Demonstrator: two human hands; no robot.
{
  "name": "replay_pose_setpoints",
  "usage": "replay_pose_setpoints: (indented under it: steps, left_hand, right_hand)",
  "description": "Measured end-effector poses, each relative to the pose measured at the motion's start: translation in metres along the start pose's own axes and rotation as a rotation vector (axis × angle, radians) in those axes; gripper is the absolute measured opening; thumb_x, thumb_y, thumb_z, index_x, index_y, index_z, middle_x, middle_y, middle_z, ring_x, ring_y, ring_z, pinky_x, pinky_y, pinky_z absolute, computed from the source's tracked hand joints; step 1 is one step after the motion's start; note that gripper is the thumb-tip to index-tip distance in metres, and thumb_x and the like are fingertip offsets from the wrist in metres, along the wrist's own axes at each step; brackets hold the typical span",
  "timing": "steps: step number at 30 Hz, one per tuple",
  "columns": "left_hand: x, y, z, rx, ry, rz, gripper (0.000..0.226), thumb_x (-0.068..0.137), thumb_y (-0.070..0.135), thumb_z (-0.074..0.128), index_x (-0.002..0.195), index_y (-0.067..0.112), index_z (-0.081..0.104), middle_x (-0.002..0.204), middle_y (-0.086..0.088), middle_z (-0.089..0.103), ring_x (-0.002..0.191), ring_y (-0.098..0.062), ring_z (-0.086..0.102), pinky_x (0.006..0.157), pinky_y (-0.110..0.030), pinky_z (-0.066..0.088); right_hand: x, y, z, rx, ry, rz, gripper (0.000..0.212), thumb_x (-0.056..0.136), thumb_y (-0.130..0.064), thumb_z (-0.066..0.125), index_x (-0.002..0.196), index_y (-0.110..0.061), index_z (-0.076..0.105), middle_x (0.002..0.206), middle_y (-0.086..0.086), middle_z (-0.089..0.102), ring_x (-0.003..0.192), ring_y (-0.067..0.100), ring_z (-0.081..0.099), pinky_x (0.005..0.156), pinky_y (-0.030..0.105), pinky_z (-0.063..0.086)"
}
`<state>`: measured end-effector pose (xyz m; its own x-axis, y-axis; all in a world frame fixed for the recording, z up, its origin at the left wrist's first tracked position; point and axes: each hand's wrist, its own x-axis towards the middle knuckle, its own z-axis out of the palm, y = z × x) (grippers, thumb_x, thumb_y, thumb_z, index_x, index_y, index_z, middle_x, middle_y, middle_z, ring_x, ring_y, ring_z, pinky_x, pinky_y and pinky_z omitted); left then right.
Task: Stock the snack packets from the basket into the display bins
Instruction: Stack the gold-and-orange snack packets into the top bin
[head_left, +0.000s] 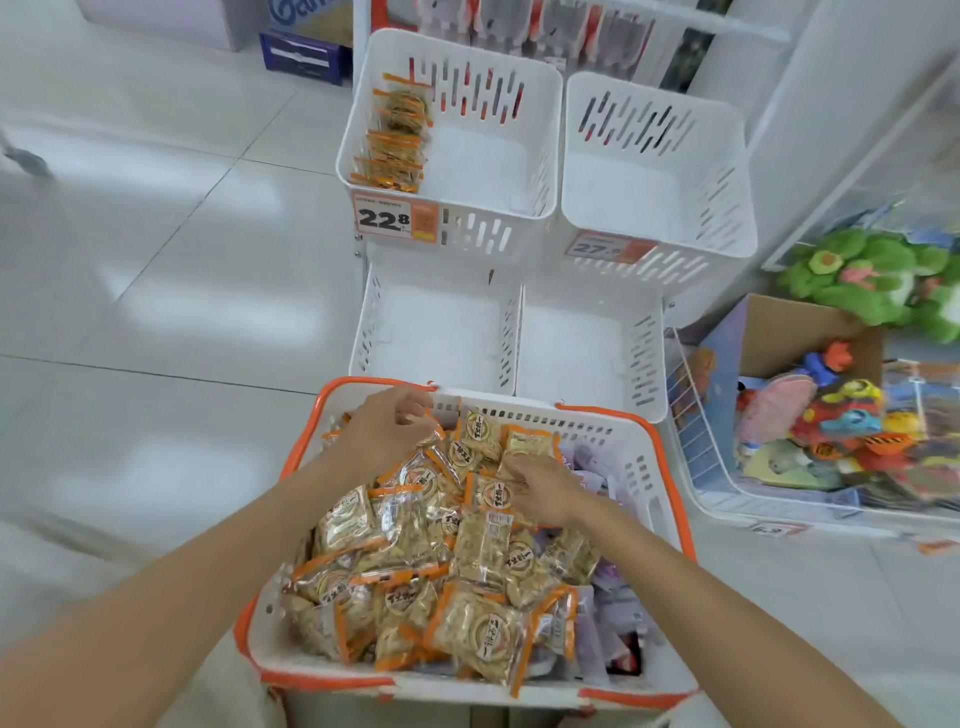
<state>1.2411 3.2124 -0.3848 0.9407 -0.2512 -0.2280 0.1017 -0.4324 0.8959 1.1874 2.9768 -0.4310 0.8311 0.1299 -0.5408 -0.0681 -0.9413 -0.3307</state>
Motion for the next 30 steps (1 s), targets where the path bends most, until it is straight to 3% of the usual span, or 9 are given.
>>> replay_pose_setpoints:
  steps: [3,6,9,14,19,23,27,29,30]
  left_hand:
    - [-0.005,0.0,0.009,0.029,-0.016,-0.006,0.022,0.087,0.016,0.071,0.108,0.018,0.067,0.102,0.001,0.067,0.085,-0.015,0.063,0.069,-0.022,0.048]
    - [-0.006,0.005,0.021,-0.029,-0.05,-0.018,0.021,0.088,0.013,0.07,0.109,0.014,0.067,0.102,0.0,0.066,0.079,-0.014,0.062,0.061,-0.017,0.048]
    - [-0.01,0.008,0.033,-0.067,-0.073,-0.048,0.018,0.09,0.01,0.067,0.106,0.017,0.065,0.096,0.005,0.064,0.085,-0.017,0.063,0.072,-0.024,0.051]
    - [-0.009,0.007,0.043,-0.063,-0.035,-0.081,0.022,0.091,0.012,0.066,0.112,0.013,0.063,0.103,-0.002,0.065,0.083,-0.018,0.063,0.068,-0.023,0.05]
    - [-0.003,0.017,0.053,-0.29,-0.218,-0.268,0.066,0.083,0.042,0.074,0.136,0.012,0.048,0.128,-0.004,0.059,0.113,-0.022,0.062,0.099,-0.038,0.051]
    - [0.001,0.011,0.049,-0.493,-0.233,-0.343,0.019,0.09,0.009,0.069,0.1,0.006,0.053,0.111,-0.013,0.067,0.089,-0.02,0.066,0.078,-0.035,0.061]
    - [0.005,-0.001,0.033,-0.639,-0.165,-0.389,0.054,0.073,0.02,0.086,0.11,0.005,0.05,0.116,-0.014,0.055,0.096,-0.023,0.053,0.082,-0.042,0.059]
    - [0.007,-0.008,0.033,-0.533,-0.16,-0.398,0.074,0.066,0.032,0.09,0.119,0.006,0.045,0.115,-0.007,0.06,0.099,-0.016,0.059,0.09,-0.04,0.055]
    - [0.006,-0.01,0.033,-0.469,-0.132,-0.382,0.063,0.074,0.032,0.085,0.115,0.008,0.043,0.101,-0.002,0.064,0.089,-0.011,0.061,0.086,-0.037,0.054]
  right_hand:
    - [-0.002,0.008,0.008,0.012,0.067,0.03,0.04,0.088,-0.01,0.063,0.064,-0.033,0.042,0.069,-0.011,0.045,0.067,0.008,0.042,0.076,0.03,0.035]
    - [-0.01,0.025,0.004,0.086,0.043,0.004,0.012,0.09,-0.014,0.066,0.095,-0.025,0.063,0.103,-0.006,0.057,0.098,0.016,0.054,0.092,0.036,0.045]
    - [-0.018,0.028,0.012,0.148,0.037,-0.006,0.051,0.094,-0.019,0.065,0.142,-0.019,0.049,0.138,0.001,0.049,0.125,0.021,0.048,0.098,0.028,0.04]
    - [-0.024,0.026,-0.002,0.349,0.193,0.068,0.038,0.091,-0.011,0.066,0.128,-0.006,0.056,0.115,0.009,0.061,0.097,0.023,0.059,0.083,0.035,0.048]
    - [-0.036,0.005,-0.051,0.904,0.273,-0.008,0.047,0.085,-0.019,0.075,0.127,-0.011,0.056,0.115,-0.002,0.057,0.108,0.015,0.056,0.099,0.032,0.047]
    - [-0.023,0.004,-0.057,0.853,0.153,-0.072,0.042,0.089,-0.021,0.071,0.128,-0.018,0.058,0.126,0.003,0.061,0.115,0.017,0.06,0.091,0.023,0.048]
    - [0.004,0.022,-0.031,0.362,0.23,-0.004,0.05,0.099,-0.018,0.055,0.147,-0.02,0.042,0.145,-0.001,0.046,0.116,0.02,0.058,0.088,0.027,0.045]
    - [0.02,0.028,-0.014,0.224,0.127,-0.046,0.061,0.1,-0.012,0.051,0.154,-0.023,0.028,0.154,-0.001,0.035,0.132,0.023,0.048,0.105,0.034,0.04]
    - [0.026,0.031,-0.009,0.162,0.094,-0.044,0.068,0.098,-0.011,0.054,0.156,-0.024,0.021,0.159,0.002,0.029,0.141,0.025,0.037,0.113,0.038,0.032]
